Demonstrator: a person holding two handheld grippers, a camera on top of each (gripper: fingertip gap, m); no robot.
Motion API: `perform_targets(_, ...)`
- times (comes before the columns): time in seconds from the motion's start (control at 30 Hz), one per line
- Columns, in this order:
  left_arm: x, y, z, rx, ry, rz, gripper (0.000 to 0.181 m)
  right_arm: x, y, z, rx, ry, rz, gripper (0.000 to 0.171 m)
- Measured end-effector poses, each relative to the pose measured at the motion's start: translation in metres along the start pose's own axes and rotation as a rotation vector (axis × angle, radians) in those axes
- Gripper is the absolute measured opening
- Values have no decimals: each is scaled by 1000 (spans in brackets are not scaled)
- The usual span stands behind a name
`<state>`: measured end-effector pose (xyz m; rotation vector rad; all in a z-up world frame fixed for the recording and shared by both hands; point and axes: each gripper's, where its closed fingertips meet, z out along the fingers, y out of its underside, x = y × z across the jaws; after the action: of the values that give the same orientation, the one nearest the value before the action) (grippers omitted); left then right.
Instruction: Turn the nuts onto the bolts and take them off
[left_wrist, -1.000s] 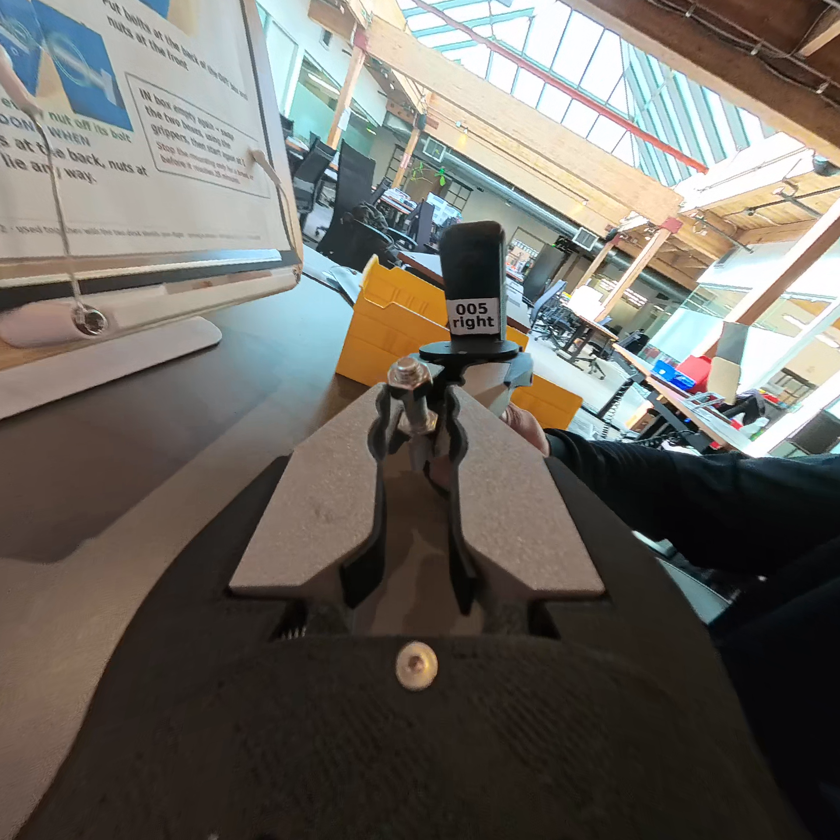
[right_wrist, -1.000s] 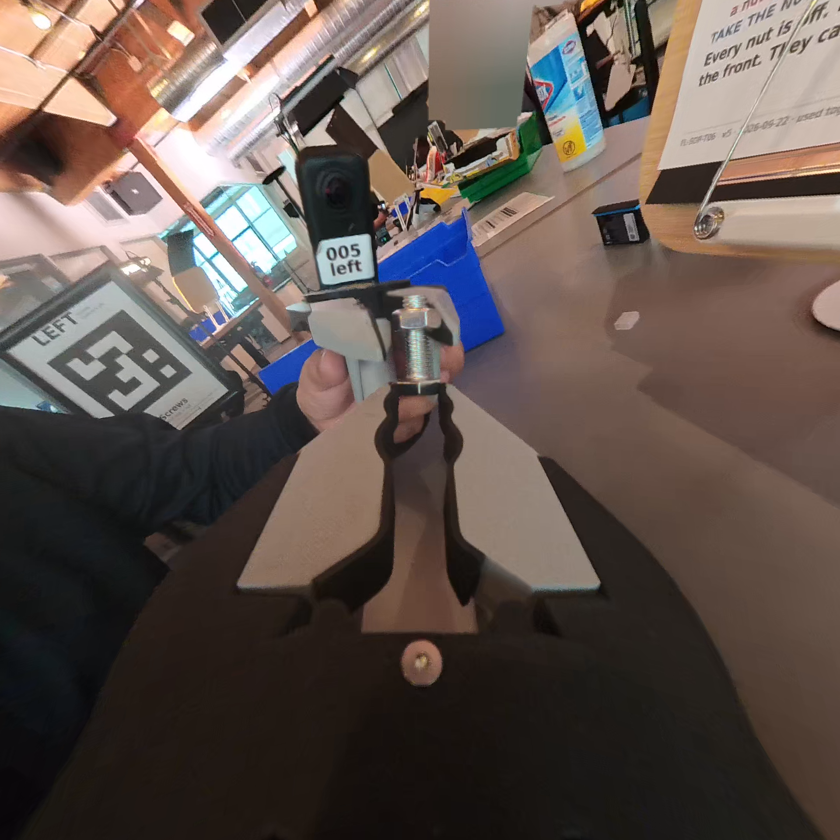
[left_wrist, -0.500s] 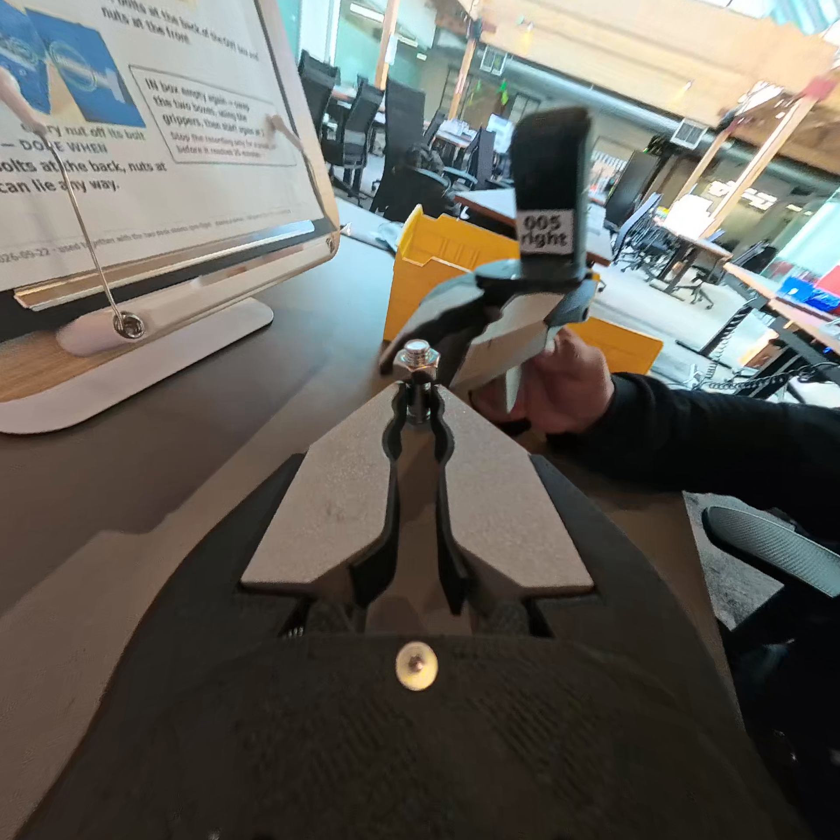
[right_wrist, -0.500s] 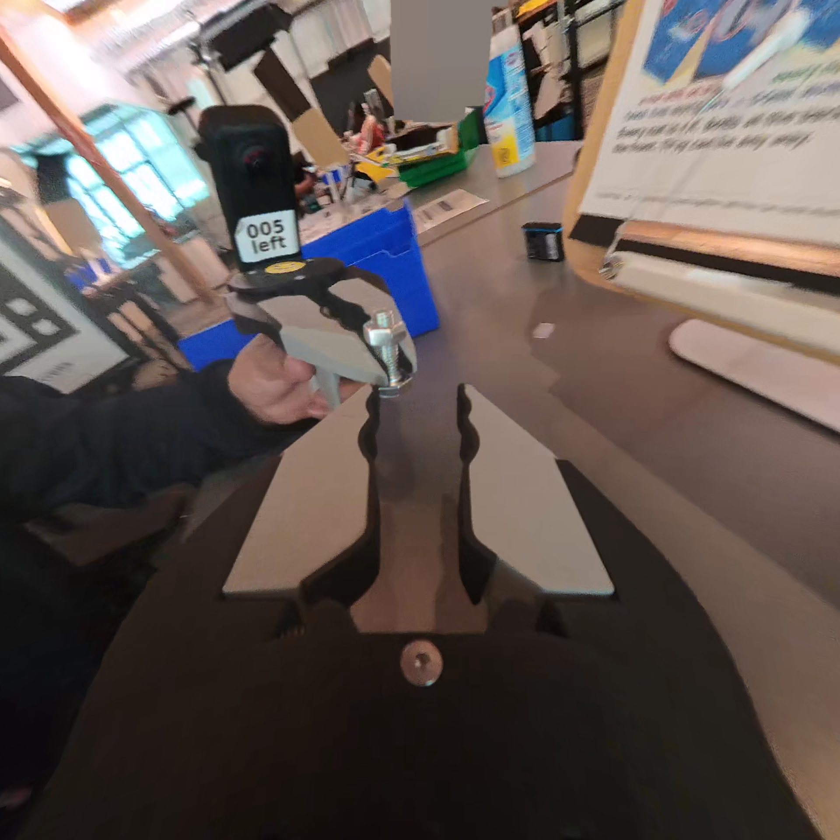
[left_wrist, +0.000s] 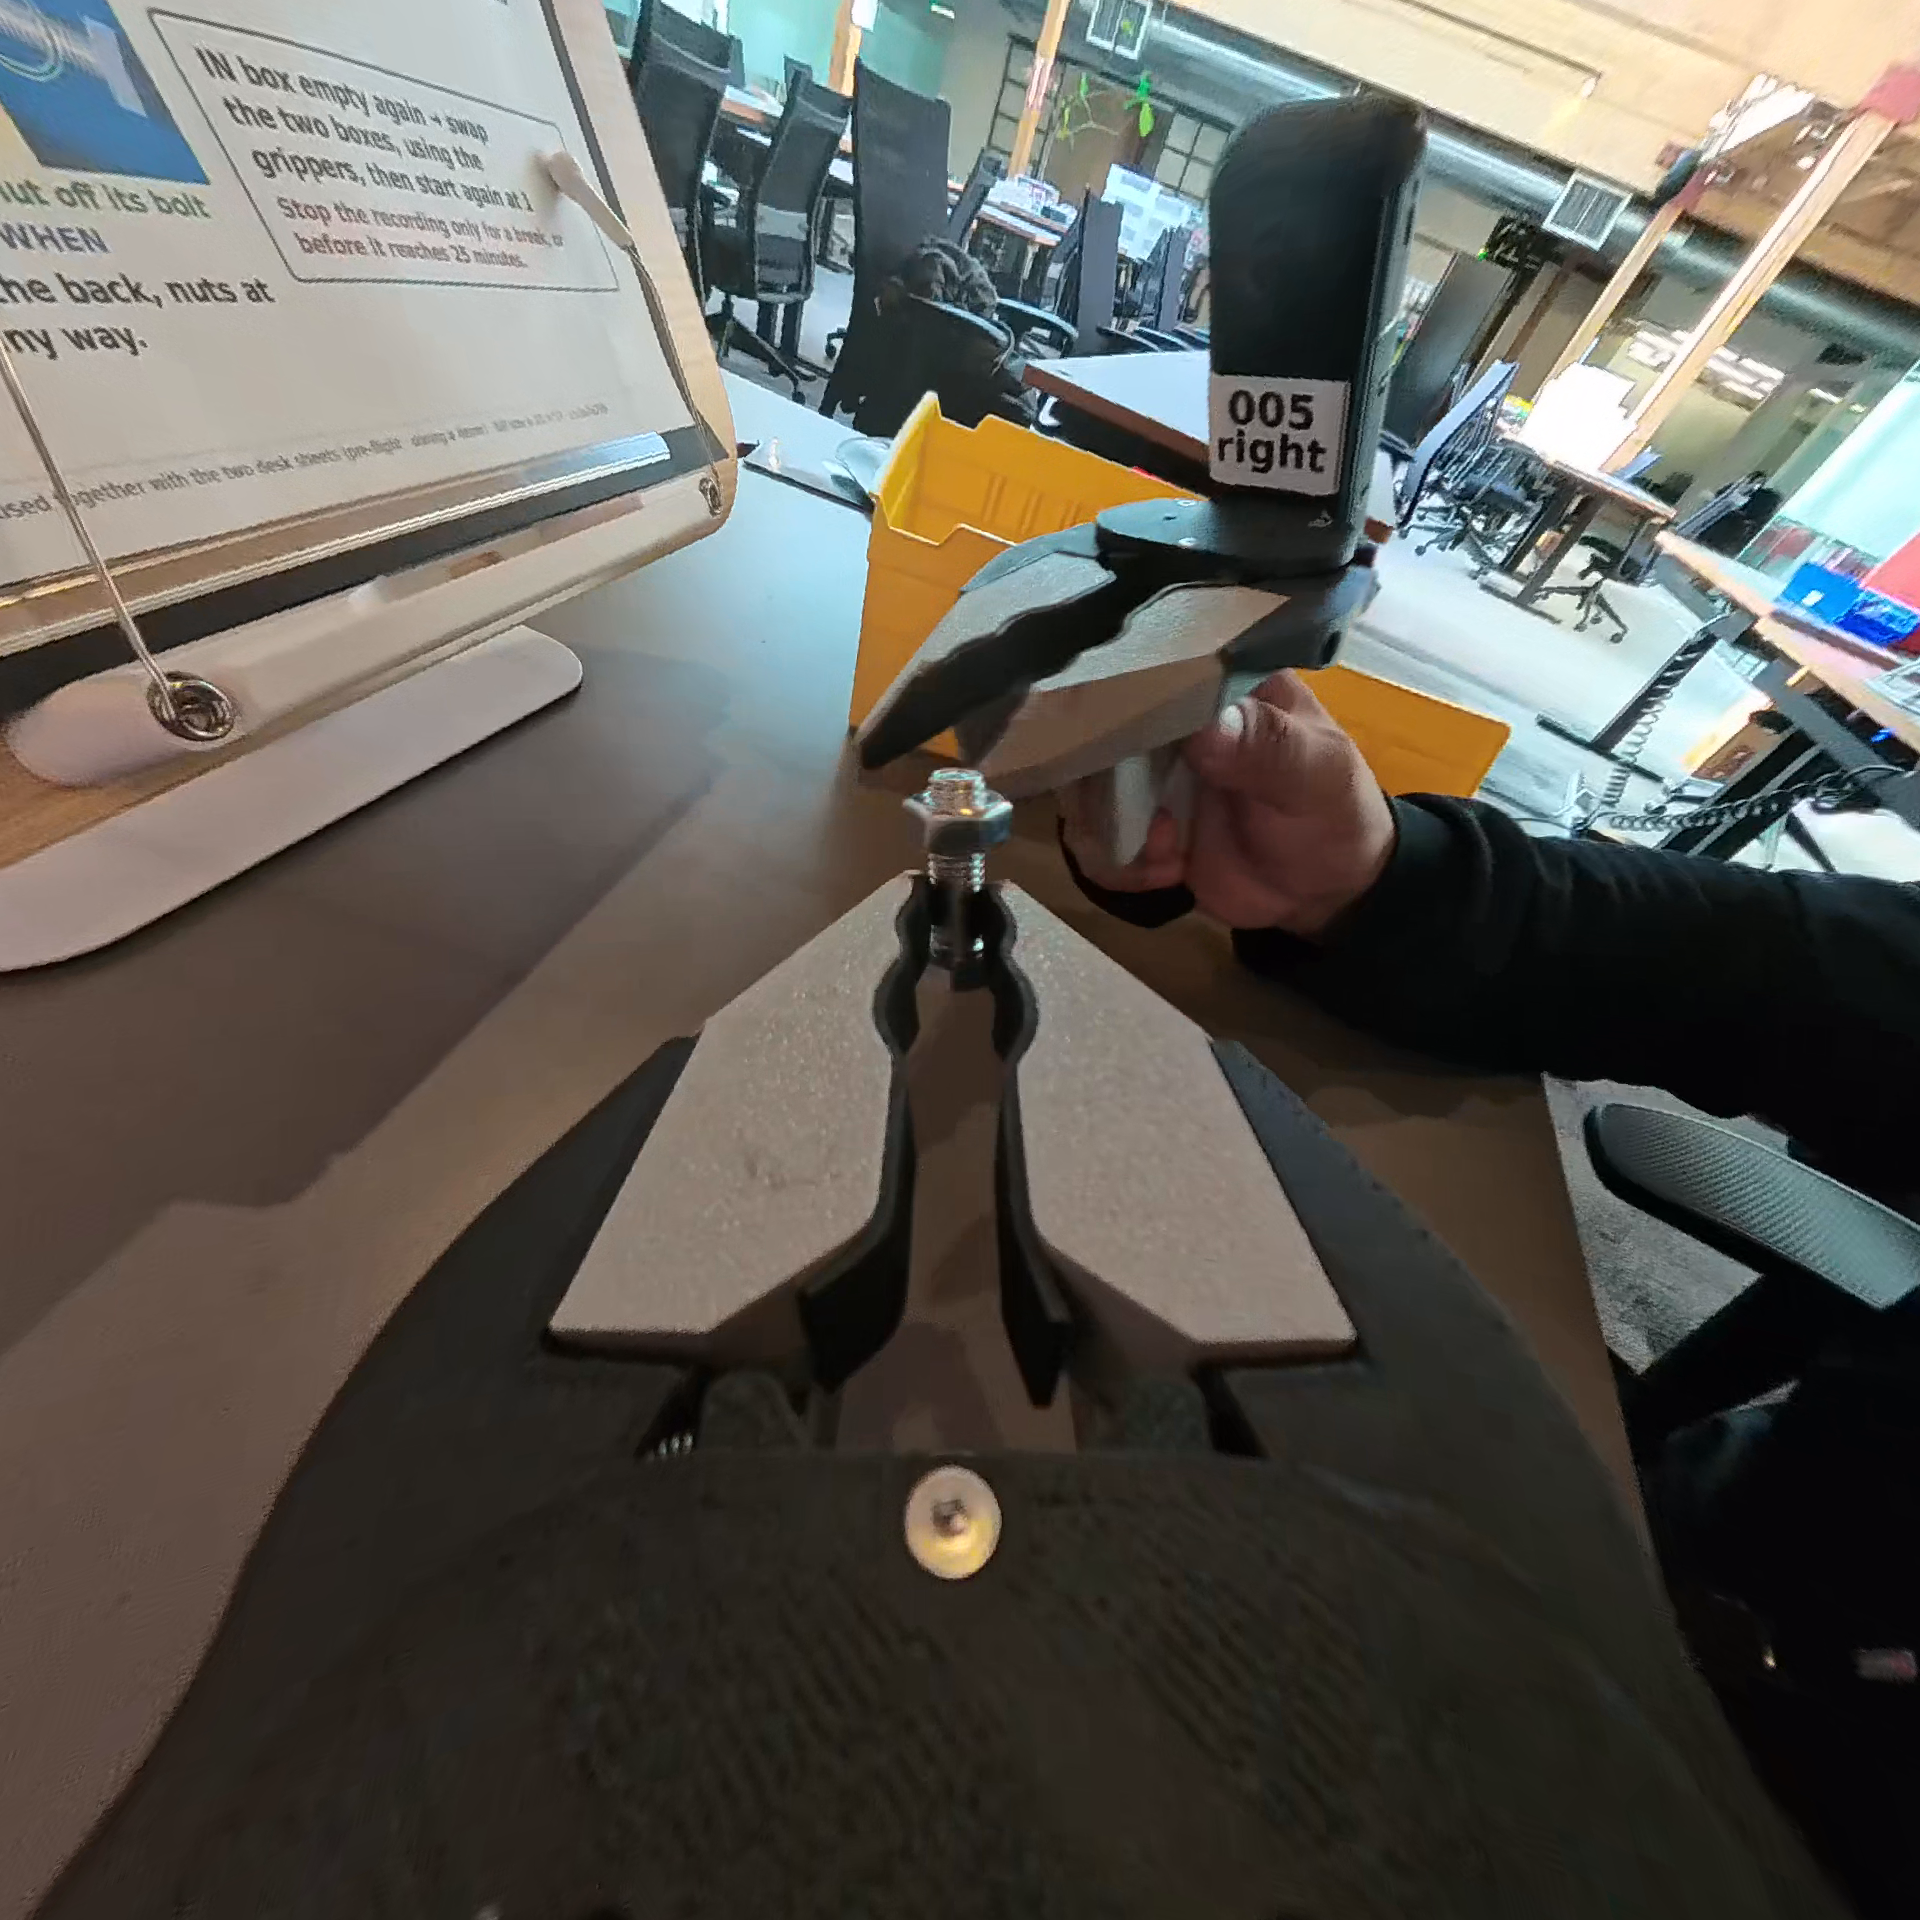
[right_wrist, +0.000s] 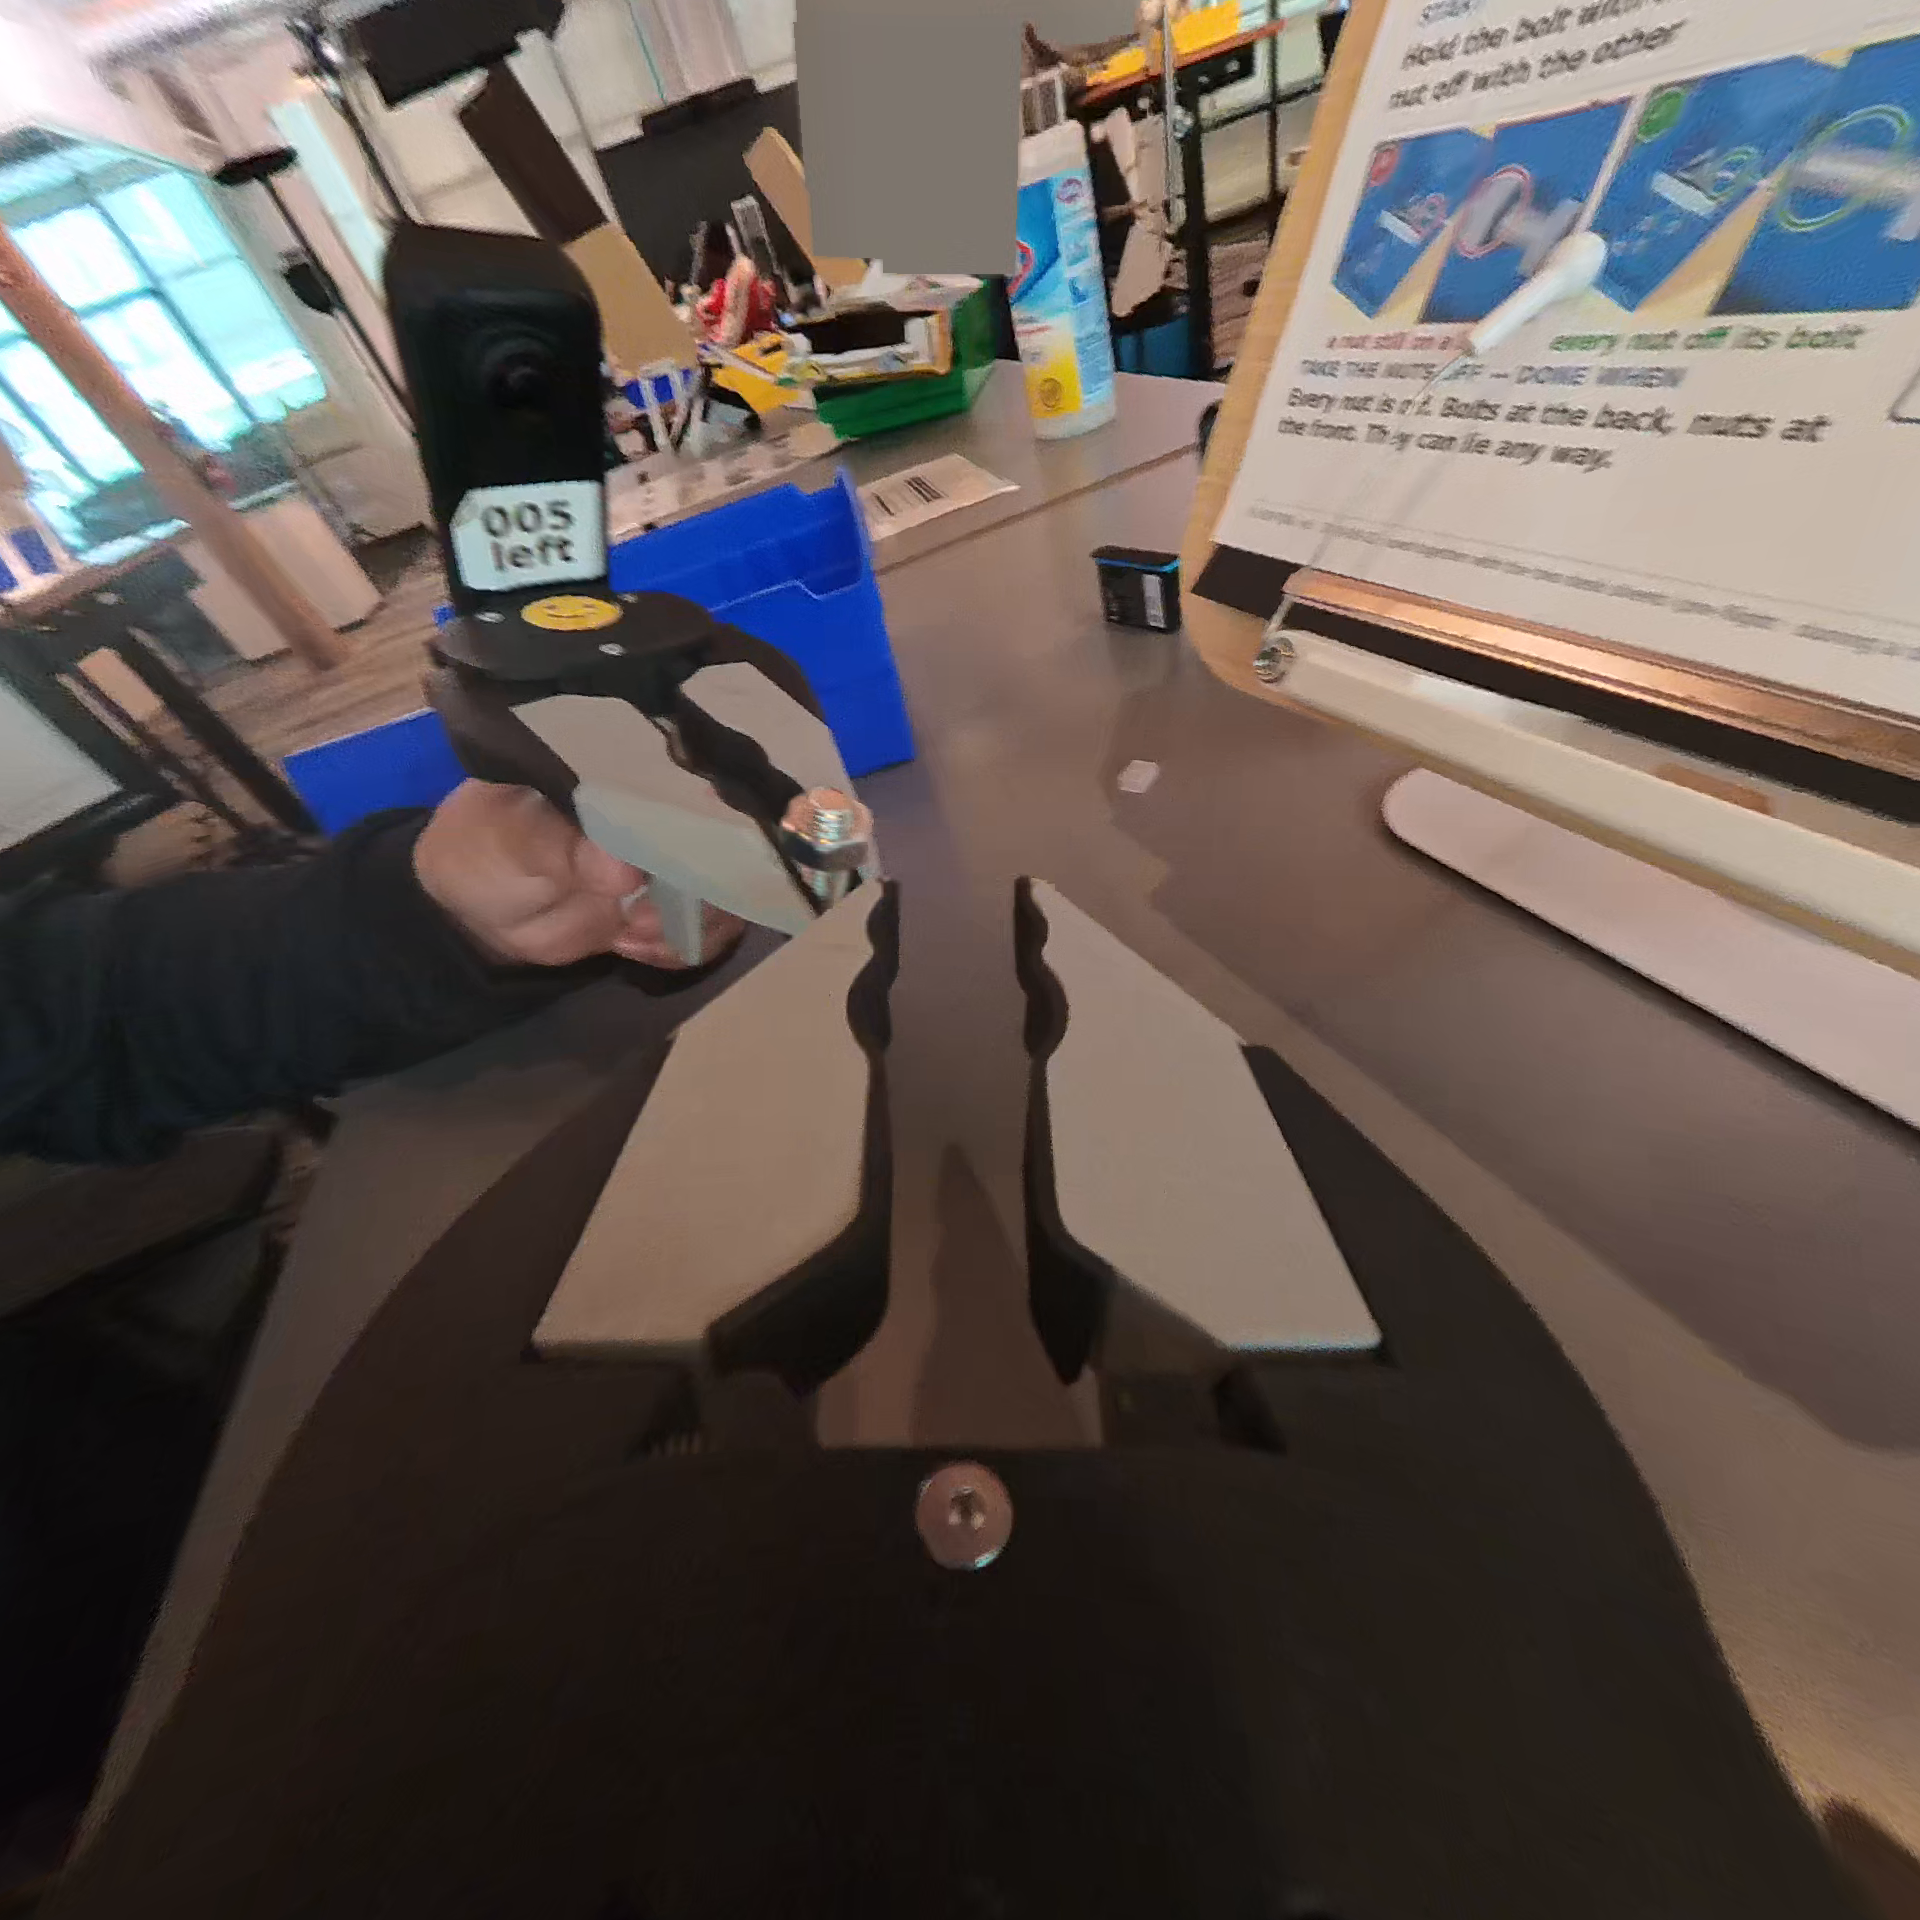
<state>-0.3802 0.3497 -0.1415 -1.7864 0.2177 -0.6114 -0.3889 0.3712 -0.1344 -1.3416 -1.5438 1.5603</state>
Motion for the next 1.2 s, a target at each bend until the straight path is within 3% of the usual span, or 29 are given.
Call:
perform_targets(0.13, 6, 5, 7, -23, -9, 66, 7, -35, -8, 9, 51, -183, 61, 30)
perform_targets(0.23, 7, 3, 7, -14, -20, 83, 7, -25, 0, 15, 16, -115, 60, 25)
perform_targets(0.3, 1, -6, 0, 28, -53, 86, 7, -17, -3, 8, 24, -111, 93, 31)
perform_targets(0.37, 1, -10, -4, 60, -12, 41, 7, -5, -10, -2, 64, -77, 128, 21)
perform_targets(0.5, 3, 2, 8, 18, -21, 72, 7, -27, -17, 3, 95, -184, 146, 32)
perform_targets(0.67, 4, -14, 0, 94, -48, 96, 7, -22, -9, 7, 64, -144, 134, 28)
perform_targets(0.7, 1, -19, -5, 123, -59, 99, 7, -15, -10, 2, 69, -129, 155, 17)
perform_targets(0.77, -2, -21, -10, 125, -48, 78, 7, -2, -14, -7, 102, -93, 168, 20)
perform_targets(0.87, -1, -13, -3, 88, -55, 94, 7, -19, -28, -9, 160, -169, 161, 31)
perform_targets(0.97, 10, -9, 5, 70, -28, 107, 7, -33, -19, 6, 94, -164, 92, 36)
perform_targets(1.1, 4, -15, -2, 81, -89, 136, 7, -19, -11, 6, 56, -85, 81, 32)
perform_targets(1.13, 1, -19, -7, 107, -84, 114, 7, -8, -11, 2, 54, -41, 99, 17)
perform_targets(1.2, -6, -24, -14, 130, -104, 94, 7, 6, -18, -10, 103, 12, 99, 23)
